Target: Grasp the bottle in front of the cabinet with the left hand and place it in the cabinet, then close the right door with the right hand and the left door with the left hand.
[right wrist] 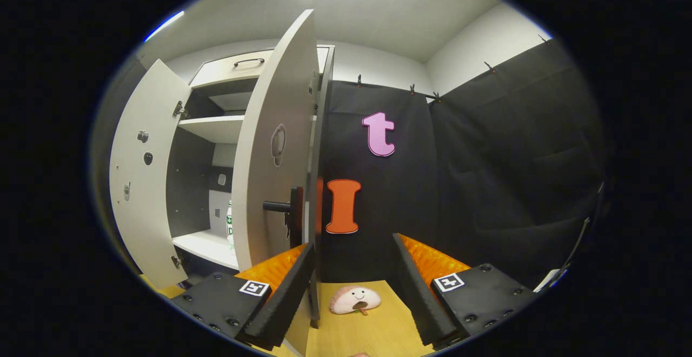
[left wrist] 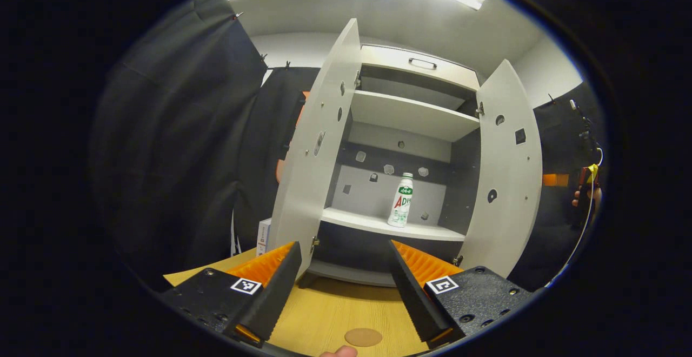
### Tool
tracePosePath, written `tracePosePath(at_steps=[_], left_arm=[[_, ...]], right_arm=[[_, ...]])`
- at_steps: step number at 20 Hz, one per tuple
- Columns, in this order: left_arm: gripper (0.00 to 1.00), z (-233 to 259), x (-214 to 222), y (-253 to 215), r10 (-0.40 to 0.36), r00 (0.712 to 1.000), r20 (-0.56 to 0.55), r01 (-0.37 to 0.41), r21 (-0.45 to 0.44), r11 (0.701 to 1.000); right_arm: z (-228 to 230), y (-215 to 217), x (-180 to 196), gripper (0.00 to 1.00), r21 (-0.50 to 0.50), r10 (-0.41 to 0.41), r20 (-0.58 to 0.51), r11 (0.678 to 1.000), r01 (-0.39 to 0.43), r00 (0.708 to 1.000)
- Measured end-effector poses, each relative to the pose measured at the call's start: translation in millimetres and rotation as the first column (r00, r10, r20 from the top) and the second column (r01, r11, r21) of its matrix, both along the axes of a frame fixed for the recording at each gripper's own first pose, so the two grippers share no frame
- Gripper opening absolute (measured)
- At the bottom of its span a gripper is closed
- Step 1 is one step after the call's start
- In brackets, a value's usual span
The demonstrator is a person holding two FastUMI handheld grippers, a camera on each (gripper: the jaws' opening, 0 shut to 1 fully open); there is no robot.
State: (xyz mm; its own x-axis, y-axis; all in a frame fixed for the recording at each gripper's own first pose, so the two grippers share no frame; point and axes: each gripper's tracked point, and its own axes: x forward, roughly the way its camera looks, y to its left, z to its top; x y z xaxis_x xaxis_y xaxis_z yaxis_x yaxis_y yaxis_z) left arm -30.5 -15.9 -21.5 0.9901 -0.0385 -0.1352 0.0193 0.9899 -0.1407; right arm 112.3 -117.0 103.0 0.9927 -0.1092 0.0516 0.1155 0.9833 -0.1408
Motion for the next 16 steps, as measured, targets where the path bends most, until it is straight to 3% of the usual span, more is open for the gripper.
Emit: tracePosePath(at_steps=[4, 16], left_arm=[[0.96, -1, 2, -6, -0.023, 1.0, -0.002, 0.023, -0.01, 1.0], [0.96, -5, 5, 11, 0.02, 1.0, -0.007, -0.02, 0.001, 1.0]], right_arm=[[-1, 14, -1, 0.94, -0.003, 0.018, -0.001, 1.0, -0.018, 1.0], [-12, 78, 9, 0.94, 0.017, 0.149, -0.008, 0.989, -0.149, 0.989]])
